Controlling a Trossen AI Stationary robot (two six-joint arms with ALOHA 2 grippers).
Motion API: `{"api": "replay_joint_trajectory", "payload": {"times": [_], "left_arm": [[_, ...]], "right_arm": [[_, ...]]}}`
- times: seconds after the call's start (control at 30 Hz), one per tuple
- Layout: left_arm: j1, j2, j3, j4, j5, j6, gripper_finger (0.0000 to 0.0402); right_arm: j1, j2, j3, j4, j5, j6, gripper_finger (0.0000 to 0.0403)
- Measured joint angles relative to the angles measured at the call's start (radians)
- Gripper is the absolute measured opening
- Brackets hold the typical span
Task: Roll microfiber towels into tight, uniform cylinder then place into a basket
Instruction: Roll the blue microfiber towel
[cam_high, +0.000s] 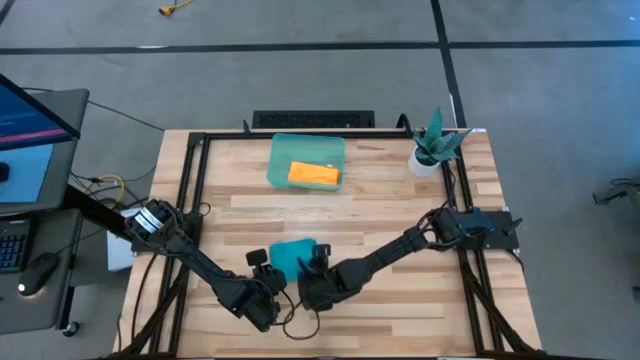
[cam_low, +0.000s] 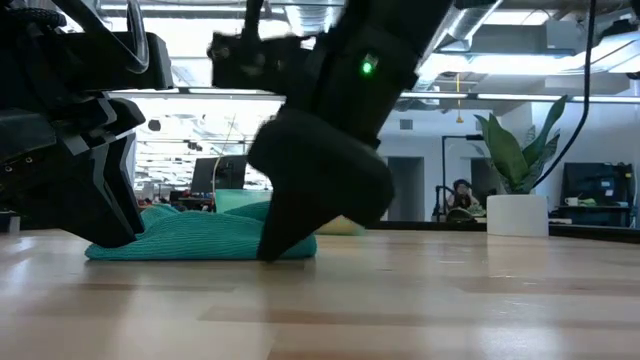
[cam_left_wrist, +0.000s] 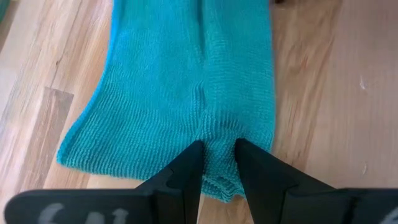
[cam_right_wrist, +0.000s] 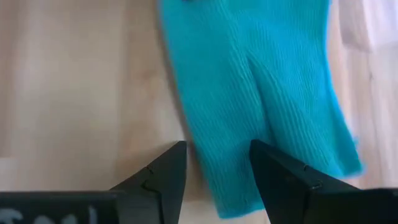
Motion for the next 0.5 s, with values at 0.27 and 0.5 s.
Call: {"api": "replay_joint_trajectory", "payload": {"times": [0.27, 0.5], "left_arm": [[0.000, 0.000, 0.000, 0.000, 0.001, 0.002, 0.0096], [0.000, 0.000, 0.000, 0.000, 0.001, 0.003, 0.0096]], "right_arm": [[-0.039, -0.002, 0.001, -0.025, -0.081, 0.086, 0.0177], [-0.043, -0.002, 0.000, -0.019, -0.104, 0.109, 0.0082]]}}
